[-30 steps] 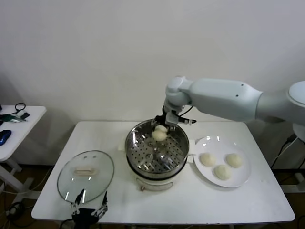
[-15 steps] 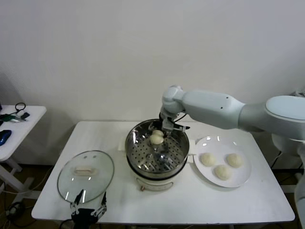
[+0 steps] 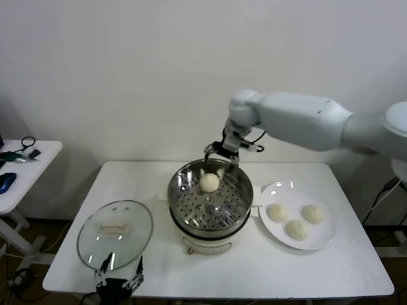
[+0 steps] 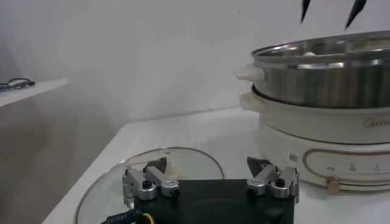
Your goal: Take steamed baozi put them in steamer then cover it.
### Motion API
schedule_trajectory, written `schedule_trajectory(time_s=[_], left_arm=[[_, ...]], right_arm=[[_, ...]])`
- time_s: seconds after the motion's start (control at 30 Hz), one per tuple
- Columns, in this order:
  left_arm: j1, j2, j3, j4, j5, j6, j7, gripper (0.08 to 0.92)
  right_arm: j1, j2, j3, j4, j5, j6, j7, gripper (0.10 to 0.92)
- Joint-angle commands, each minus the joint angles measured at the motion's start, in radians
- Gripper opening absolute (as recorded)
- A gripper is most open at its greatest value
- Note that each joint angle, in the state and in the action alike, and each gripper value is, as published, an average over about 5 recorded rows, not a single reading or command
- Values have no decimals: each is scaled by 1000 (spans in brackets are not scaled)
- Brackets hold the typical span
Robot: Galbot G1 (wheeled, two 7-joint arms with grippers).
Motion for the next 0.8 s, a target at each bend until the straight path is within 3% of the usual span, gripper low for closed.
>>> schedule_trajectory(time_s=[0.03,0.33,0.8], left_arm=[[-2,3,-2,2,0,-5,1,823],[-8,7,-5,-2,1,-11,6,823],[-14,8,-2,17,9,-16,5,823]], right_arm=[[187,-319,-252,142,314,-442,-52,823],[-33,-494,-231,303,188,-632,85,823],[-407,-380,66,90,76,-683,155,823]])
